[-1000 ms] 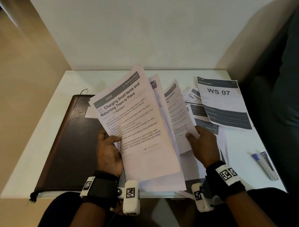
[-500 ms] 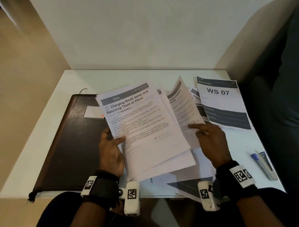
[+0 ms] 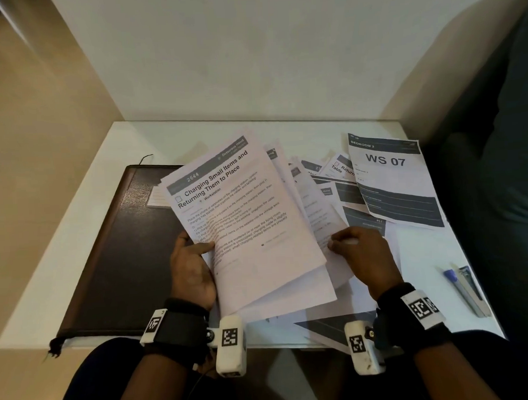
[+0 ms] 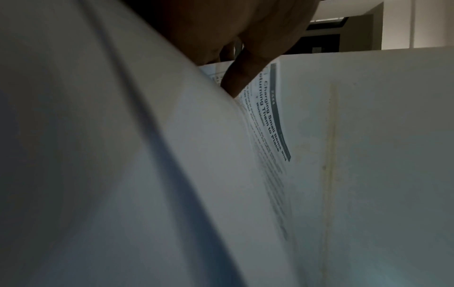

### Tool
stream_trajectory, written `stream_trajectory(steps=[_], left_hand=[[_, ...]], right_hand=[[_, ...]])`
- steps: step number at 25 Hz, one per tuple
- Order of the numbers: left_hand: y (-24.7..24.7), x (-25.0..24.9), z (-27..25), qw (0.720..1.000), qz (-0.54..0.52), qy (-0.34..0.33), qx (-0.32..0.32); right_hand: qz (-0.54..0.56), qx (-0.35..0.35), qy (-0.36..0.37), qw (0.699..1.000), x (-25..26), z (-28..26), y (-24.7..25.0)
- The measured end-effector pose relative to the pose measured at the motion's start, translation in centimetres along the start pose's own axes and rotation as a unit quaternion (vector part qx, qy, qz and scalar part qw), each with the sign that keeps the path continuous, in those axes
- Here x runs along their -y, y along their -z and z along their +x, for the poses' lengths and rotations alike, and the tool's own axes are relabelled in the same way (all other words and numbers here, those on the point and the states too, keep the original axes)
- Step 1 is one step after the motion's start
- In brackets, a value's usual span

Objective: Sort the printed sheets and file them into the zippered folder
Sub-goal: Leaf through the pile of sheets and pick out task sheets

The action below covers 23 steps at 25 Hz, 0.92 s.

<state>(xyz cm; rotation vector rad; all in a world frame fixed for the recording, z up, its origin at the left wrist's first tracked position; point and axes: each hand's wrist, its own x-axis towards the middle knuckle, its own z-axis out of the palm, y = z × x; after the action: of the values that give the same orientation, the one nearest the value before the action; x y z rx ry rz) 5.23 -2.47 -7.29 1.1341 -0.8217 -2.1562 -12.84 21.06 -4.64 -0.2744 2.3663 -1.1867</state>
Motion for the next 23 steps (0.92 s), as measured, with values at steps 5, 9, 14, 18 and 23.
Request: stream_trajectory(steps=[5, 9, 14, 18, 23], left_hand=[[-0.2, 0.1, -0.2, 0.999, 0.030, -0.021, -0.003], [-0.2, 0.3, -0.2, 0.999, 0.035, -0.007, 0.019], [-0.1, 0.3, 0.3, 0.999, 0.025, -0.001, 0.020], [0.1, 0.3, 0.7, 1.000, 0.003, -0.008, 0.014], [-0.5, 0.0, 0.0, 0.998, 0.046, -0.030, 0.036]], right_hand=[[0.054, -0.028, -0.003, 0.998, -0.3, 0.0, 0.5], [0.215, 0.002, 0.008, 0.977, 0.5, -1.0, 0.4], [0.276, 0.065, 0.084, 0.955, 2.1, -3.3, -0.8], [0.214, 0.073, 0.200, 0.953, 3.0, -5.3, -1.1], [0.217, 0.109, 0.225, 0.943, 3.1, -6.5, -1.8]])
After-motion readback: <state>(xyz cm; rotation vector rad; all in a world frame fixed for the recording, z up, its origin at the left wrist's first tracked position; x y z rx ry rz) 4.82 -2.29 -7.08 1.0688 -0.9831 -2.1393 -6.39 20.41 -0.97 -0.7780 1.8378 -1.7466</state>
